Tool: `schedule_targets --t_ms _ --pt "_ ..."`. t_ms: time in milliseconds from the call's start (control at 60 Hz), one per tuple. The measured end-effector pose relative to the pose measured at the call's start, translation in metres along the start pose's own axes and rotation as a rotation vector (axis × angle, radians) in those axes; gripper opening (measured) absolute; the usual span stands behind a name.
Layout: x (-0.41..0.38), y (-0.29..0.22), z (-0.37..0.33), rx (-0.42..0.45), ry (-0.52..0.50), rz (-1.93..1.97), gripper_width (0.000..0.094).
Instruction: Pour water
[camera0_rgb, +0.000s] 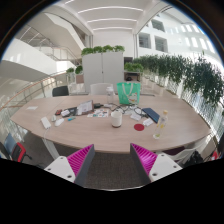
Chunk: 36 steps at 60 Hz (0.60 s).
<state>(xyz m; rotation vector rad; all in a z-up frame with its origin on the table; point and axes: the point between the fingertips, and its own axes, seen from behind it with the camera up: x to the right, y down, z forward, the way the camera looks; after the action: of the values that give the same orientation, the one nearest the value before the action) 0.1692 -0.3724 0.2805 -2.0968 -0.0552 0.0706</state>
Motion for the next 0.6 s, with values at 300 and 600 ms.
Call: schedule_targets --t_ms 300,600 --pt "0.018 -0.002 0.031 0.068 0.035 0.029 0.0786" --pt "0.192 -0.002 0.155 0.266 0.194 0.078 0.0784"
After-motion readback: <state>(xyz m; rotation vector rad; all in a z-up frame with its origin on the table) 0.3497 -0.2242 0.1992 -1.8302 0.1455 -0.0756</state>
